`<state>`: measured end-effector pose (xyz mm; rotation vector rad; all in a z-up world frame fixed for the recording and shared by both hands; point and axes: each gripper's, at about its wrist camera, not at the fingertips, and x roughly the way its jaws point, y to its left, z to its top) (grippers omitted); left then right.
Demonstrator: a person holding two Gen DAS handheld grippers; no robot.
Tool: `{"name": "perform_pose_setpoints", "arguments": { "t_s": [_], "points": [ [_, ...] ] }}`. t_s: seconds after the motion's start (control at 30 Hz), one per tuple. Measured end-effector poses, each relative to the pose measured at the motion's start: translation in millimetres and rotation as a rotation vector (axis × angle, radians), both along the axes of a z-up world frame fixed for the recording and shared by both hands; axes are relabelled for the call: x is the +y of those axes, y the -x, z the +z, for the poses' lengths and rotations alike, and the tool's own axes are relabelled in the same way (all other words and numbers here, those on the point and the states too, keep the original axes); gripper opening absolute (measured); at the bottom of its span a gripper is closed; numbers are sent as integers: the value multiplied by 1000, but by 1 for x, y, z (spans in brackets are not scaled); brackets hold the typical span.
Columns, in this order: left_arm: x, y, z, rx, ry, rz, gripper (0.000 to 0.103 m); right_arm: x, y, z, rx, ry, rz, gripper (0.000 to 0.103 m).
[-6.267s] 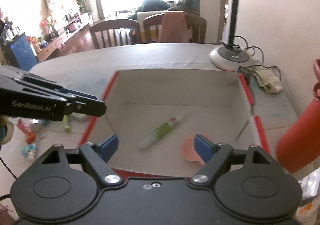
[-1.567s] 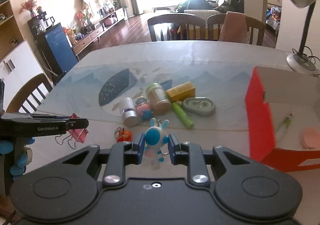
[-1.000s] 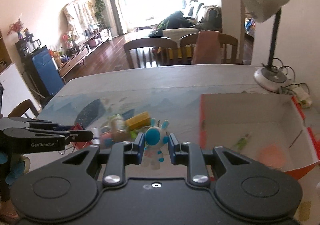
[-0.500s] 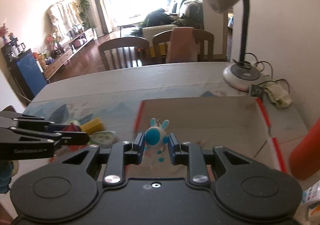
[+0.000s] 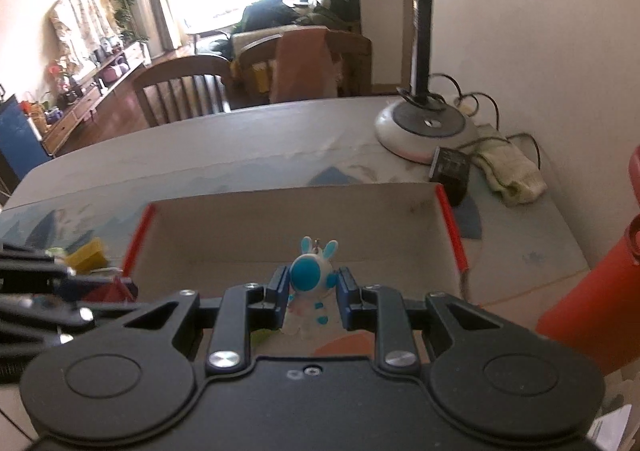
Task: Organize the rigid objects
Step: 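Lift both held items and carry them over the red box, then open both tools inside the box, dropping keychain and binder clip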
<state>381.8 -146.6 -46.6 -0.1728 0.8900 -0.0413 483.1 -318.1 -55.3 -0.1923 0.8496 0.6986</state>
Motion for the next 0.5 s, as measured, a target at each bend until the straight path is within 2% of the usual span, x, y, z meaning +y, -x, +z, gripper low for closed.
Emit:
{"name": "perform_pose_setpoints", "arguments": {
  "t_s": [0.33,0.5],
  "points": [
    [-41,-54,-50,130,-44,-71,24,8,-44,-41,85,62,-26,23],
    [-50,-70,-70,177,-63,-91,24,14,-46,-53,104,101,-2,23]
  ]
}}
